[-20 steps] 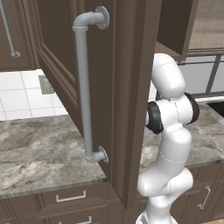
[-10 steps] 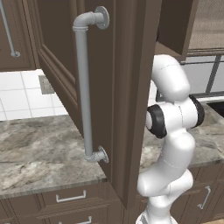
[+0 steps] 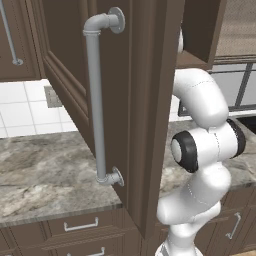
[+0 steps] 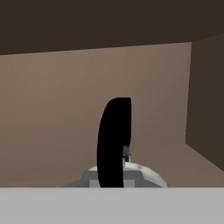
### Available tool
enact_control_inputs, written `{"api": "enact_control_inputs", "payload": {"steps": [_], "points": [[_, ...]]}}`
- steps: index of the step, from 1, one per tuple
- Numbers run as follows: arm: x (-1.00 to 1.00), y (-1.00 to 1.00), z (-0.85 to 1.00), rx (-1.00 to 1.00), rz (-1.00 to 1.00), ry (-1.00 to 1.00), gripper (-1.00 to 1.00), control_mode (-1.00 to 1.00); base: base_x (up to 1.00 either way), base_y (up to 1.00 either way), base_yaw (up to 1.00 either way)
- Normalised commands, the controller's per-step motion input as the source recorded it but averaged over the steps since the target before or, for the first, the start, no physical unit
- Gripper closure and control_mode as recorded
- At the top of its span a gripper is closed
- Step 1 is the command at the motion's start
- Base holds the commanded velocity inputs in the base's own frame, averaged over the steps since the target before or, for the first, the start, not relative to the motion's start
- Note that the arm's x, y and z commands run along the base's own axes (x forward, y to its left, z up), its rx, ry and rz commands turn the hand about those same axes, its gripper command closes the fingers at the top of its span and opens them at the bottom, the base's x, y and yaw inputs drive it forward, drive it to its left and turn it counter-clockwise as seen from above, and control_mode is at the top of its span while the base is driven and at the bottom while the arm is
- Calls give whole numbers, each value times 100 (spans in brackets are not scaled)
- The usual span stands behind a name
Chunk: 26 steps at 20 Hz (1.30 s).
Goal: Open the cabinet, pick the kettle from the cabinet, and place it in the sink.
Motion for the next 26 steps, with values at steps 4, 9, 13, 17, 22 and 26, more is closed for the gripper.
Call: {"api": "enact_control_inputs", "payload": {"steps": [4,9,13,17,22,26], "points": [[-60,5,0,1,0,0,100,-100,0,0,0],[-66,1,0,4,0,0,100,-100,0,0,0],[-66,0,1,4,0,2,100,-100,0,0,0],[-67,0,2,4,0,1,100,-100,0,0,0],[-67,0,4,4,0,3,100,-100,0,0,0],[-69,-2,6,4,1,1,100,-100,0,0,0]]}}
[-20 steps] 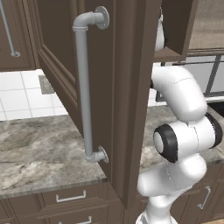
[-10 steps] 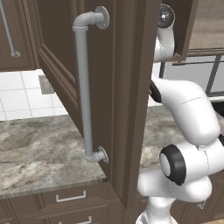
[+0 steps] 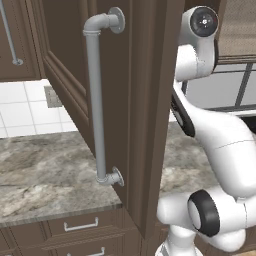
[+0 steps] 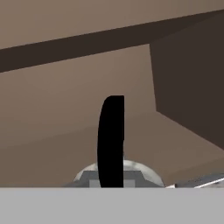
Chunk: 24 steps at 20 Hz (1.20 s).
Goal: Open the cabinet, pick the kettle from the cabinet, and place it in the sink.
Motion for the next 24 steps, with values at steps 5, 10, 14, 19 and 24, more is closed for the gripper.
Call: {"api": "enact_control_inputs", "payload": {"steps": [5,10,14,19,24], "points": [[-68,-6,5,5,3,1,100,-100,0,0,0],[-65,-12,1,6,9,0,100,-100,0,0,0],[-62,-22,0,8,19,0,100,-100,0,0,0],[-58,-18,0,2,44,0,100,-100,0,0,0],[-54,-11,0,0,52,0,100,-100,0,0,0]]}}
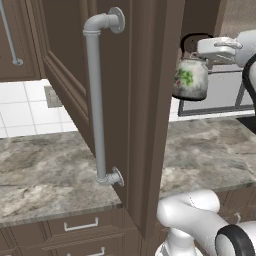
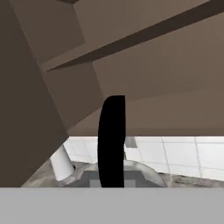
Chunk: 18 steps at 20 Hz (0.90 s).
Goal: Open the cabinet, pick the kettle from the cabinet, and place it in the sink.
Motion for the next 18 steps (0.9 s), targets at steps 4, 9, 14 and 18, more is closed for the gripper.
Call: {"api": "enact_control_inputs", "payload": {"steps": [4,9,14,18], "points": [[-50,-11,0,0,51,0,100,-100,0,0,0],[-38,-12,-5,9,43,1,100,-100,0,0,0],[-34,-8,-15,16,36,0,100,-100,0,0,0],[-21,-1,-25,22,25,-2,100,-100,0,0,0]]}}
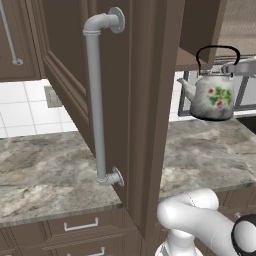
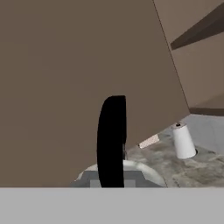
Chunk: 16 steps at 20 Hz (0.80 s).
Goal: Open the cabinet, pick the kettle from the cabinet, and place it in the sink.
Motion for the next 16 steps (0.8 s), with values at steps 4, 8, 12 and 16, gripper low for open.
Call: {"api": "enact_control_inputs", "payload": {"steps": [4,8,12,16], "points": [[-12,-2,-30,21,18,-11,100,-100,0,0,0],[-1,-4,-30,12,11,-10,100,-100,0,0,0],[0,-1,-24,2,7,-11,100,-100,0,0,0],[-1,-6,-16,0,6,-12,100,-100,0,0,0]]}}
